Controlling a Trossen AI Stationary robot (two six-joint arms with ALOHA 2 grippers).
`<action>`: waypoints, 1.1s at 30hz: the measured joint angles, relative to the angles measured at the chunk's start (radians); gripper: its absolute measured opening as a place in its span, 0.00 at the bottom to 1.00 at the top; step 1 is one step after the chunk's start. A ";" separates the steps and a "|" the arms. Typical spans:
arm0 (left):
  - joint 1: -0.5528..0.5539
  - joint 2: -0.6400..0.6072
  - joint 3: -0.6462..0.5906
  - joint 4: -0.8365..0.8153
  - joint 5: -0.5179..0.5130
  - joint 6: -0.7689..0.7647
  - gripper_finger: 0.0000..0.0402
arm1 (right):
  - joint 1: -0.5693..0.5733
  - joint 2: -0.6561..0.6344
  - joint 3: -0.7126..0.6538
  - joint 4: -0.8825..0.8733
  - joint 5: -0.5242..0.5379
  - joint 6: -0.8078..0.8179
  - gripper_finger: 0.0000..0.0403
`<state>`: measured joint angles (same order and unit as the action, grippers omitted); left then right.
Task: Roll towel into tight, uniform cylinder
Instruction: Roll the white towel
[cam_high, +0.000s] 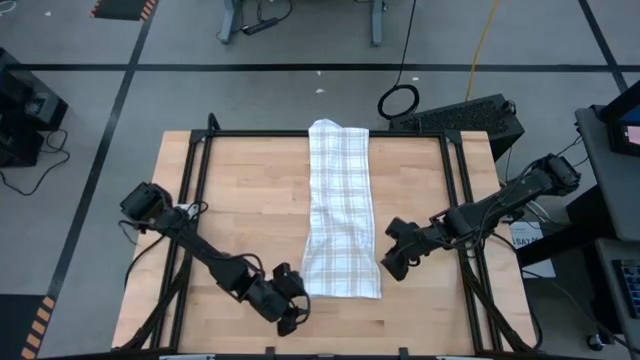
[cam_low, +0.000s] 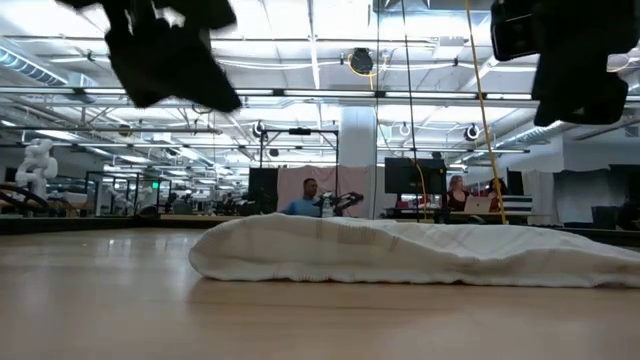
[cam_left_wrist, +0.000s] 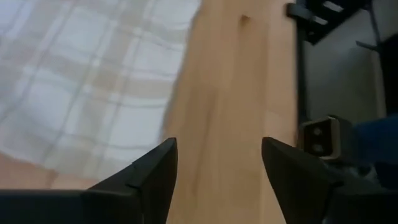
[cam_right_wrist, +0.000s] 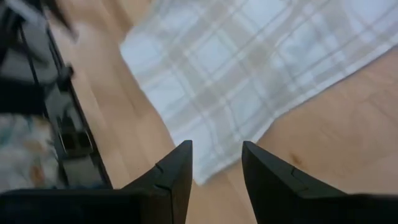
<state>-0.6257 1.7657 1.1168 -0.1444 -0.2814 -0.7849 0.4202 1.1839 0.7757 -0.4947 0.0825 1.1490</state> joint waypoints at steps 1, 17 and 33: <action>-0.007 0.000 0.007 0.002 -0.002 0.023 0.59 | 0.000 0.000 0.000 0.007 0.011 0.029 0.32; 0.047 0.098 0.040 -0.115 -0.042 0.268 0.58 | 0.015 0.054 0.000 0.135 0.259 0.396 0.32; 0.088 0.167 0.039 -0.001 -0.072 0.301 0.58 | 0.012 0.076 0.000 0.148 0.256 0.403 0.32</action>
<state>-0.5375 1.9326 1.1560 -0.1454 -0.3536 -0.4835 0.4324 1.2594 0.7757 -0.3465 0.3389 1.5516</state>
